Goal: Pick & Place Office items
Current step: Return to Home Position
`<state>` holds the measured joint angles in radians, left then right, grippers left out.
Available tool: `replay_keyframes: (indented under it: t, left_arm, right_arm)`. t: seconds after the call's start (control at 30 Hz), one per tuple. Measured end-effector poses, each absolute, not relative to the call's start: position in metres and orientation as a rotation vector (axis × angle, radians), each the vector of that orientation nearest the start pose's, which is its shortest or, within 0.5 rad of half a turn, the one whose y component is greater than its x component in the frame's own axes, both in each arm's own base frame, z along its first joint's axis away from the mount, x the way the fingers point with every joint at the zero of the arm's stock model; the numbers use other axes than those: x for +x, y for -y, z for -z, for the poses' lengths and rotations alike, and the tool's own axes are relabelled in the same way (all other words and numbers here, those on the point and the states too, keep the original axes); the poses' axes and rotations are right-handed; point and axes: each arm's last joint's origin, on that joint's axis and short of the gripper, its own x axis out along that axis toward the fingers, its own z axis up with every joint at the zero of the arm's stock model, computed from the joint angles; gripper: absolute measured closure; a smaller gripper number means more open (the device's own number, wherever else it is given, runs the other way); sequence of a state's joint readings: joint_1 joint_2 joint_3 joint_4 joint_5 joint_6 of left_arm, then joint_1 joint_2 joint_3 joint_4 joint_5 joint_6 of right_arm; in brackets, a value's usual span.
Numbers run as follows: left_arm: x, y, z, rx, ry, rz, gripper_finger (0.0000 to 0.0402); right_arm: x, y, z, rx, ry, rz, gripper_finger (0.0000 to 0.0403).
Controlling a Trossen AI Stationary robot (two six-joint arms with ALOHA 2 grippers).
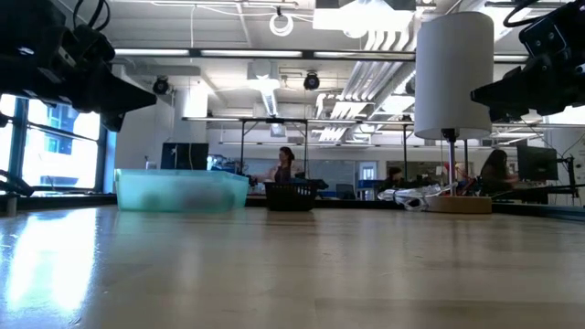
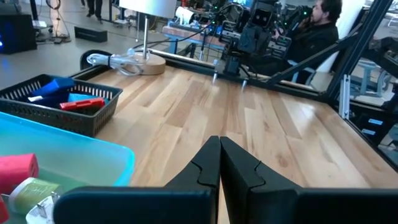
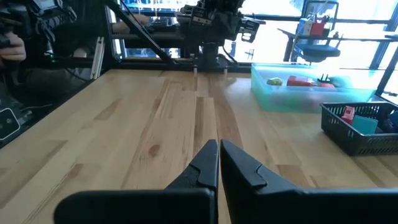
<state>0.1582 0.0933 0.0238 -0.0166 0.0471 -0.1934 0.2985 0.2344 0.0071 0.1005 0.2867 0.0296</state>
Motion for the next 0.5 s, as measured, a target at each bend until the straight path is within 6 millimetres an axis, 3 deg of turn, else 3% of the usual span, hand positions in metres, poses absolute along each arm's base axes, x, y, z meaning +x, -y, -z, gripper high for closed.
replay_keyframes:
  t: [0.5]
  left_arm:
    - [0.1014,-0.0145,-0.1694,-0.202,-0.002,-0.102,0.0400]
  right_arm:
    - [0.1077,-0.0246,-0.1557,-0.007,-0.122,-0.010,0.0398]
